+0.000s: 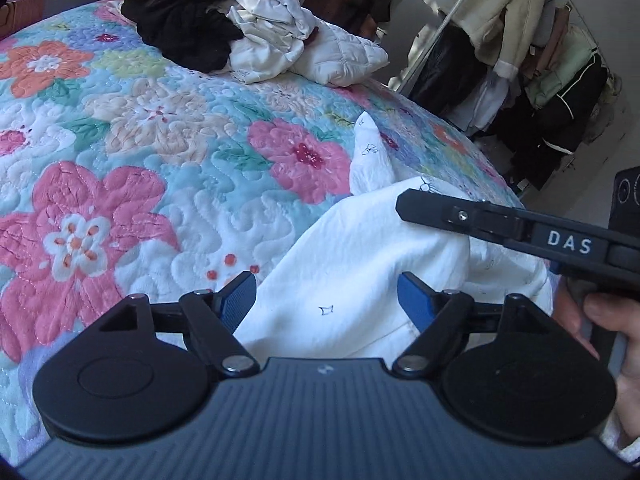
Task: Fold clothes
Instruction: 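Regrasp the garment edge with the left gripper while the right gripper holds fabric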
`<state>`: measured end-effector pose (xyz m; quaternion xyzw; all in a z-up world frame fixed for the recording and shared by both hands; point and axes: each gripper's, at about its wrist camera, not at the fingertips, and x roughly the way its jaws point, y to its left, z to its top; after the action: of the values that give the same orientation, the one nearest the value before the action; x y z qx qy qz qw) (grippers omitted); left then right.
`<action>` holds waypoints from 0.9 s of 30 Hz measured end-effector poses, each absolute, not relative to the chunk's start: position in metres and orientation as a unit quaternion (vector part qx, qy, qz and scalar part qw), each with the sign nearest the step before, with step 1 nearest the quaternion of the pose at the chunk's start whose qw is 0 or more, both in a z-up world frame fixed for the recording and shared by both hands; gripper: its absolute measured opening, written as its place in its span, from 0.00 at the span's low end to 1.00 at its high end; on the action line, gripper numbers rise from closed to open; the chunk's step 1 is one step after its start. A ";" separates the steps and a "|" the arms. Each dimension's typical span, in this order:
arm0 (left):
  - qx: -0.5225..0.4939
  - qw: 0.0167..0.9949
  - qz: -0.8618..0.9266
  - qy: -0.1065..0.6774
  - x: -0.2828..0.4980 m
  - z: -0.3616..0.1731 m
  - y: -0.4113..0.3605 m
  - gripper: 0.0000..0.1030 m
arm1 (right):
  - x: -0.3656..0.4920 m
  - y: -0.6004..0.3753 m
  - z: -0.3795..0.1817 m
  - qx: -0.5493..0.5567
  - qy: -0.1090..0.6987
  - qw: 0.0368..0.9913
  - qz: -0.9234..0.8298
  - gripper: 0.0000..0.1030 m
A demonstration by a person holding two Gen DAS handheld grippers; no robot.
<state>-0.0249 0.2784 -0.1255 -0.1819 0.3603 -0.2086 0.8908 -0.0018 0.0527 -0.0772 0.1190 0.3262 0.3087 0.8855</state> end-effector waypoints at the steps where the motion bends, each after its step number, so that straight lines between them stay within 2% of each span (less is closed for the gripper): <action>1: -0.187 0.893 -0.205 0.355 -0.024 -0.126 0.278 0.83 | -0.003 0.052 -0.077 0.133 0.330 0.876 0.325 0.02; 3: -0.194 0.893 -0.216 0.345 -0.024 -0.126 0.278 0.81 | -0.008 0.051 -0.075 0.147 0.319 0.866 0.357 0.03; 4: -0.197 0.892 -0.222 0.340 -0.024 -0.125 0.277 0.77 | -0.011 0.050 -0.074 0.153 0.313 0.860 0.373 0.03; 5: -0.204 0.891 -0.226 0.336 -0.023 -0.125 0.277 0.60 | -0.012 0.050 -0.073 0.149 0.310 0.859 0.379 0.03; 6: -0.209 0.890 -0.232 0.332 -0.024 -0.124 0.278 0.49 | -0.014 0.049 -0.073 0.143 0.309 0.859 0.382 0.03; 7: -0.214 0.889 -0.239 0.327 -0.024 -0.123 0.278 0.28 | -0.015 0.049 -0.073 0.137 0.307 0.859 0.386 0.03; 8: -0.219 0.887 -0.246 0.322 -0.025 -0.122 0.279 0.17 | -0.014 0.048 -0.075 0.138 0.308 0.857 0.389 0.02; 10: -0.208 0.894 -0.244 0.312 -0.028 -0.118 0.279 0.08 | -0.013 0.044 -0.077 0.139 0.307 0.859 0.386 0.02; 17: -0.195 0.920 -0.199 0.276 -0.033 -0.108 0.287 0.04 | -0.010 0.043 -0.078 0.123 0.298 0.870 0.374 0.05; 19: -0.220 0.923 -0.176 0.263 -0.033 -0.106 0.298 0.03 | -0.008 0.041 -0.078 0.129 0.298 0.877 0.355 0.08; 24: -0.297 0.932 -0.042 0.205 -0.042 -0.101 0.350 0.03 | 0.007 0.032 -0.079 0.137 0.309 0.888 0.311 0.09; 27: -0.339 0.906 0.093 0.237 -0.039 -0.122 0.376 0.03 | 0.018 0.030 -0.082 0.122 0.316 0.899 0.278 0.14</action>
<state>-0.0390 0.3764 -0.1225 -0.3392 0.2366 0.0927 0.9057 0.0176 0.0305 -0.0820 0.1217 0.3160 0.2783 0.8988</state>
